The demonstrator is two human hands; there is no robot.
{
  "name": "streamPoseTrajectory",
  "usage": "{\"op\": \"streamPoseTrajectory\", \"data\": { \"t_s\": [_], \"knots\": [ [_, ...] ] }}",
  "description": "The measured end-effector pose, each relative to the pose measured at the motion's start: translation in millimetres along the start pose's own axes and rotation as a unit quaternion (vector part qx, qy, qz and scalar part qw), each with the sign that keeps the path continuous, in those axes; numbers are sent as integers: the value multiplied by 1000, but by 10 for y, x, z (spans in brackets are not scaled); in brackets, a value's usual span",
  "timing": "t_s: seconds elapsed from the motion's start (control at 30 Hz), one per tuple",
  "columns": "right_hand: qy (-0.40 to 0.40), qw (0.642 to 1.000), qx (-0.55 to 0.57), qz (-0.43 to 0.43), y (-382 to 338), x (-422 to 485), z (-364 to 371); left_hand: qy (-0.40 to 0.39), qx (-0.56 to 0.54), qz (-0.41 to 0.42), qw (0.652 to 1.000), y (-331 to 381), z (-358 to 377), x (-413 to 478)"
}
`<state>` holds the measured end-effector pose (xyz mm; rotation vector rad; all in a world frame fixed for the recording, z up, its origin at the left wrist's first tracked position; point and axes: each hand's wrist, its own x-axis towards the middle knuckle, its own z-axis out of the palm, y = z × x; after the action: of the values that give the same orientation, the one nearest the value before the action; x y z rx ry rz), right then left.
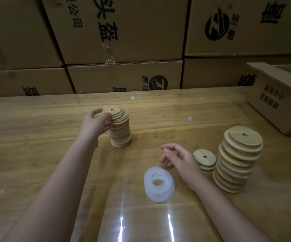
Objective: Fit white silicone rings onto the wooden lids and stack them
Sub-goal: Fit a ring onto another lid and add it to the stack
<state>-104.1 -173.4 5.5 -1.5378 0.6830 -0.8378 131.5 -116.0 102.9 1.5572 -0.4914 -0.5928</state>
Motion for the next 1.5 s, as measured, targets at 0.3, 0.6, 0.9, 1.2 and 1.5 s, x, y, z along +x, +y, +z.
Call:
{"op": "streamPoseTrajectory", "data": {
  "t_s": [0.3,0.6,0.9,1.2,1.5],
  "knots": [
    [-3,1000,-2,1,-4,-3,2,-3,267,103,958,-109,4,130],
    [-7,1000,-2,4,1,-2,0,18,352,188,917,-214,153,168],
    [-8,1000,3,4,11,2,-4,25,383,192,903,-220,153,207],
    [-8,1000,-9,1,3,-4,-2,-14,399,194,896,-158,230,193],
    [-6,1000,-16,-5,9,2,4,1,417,199,887,-154,167,132]
  ]
}}
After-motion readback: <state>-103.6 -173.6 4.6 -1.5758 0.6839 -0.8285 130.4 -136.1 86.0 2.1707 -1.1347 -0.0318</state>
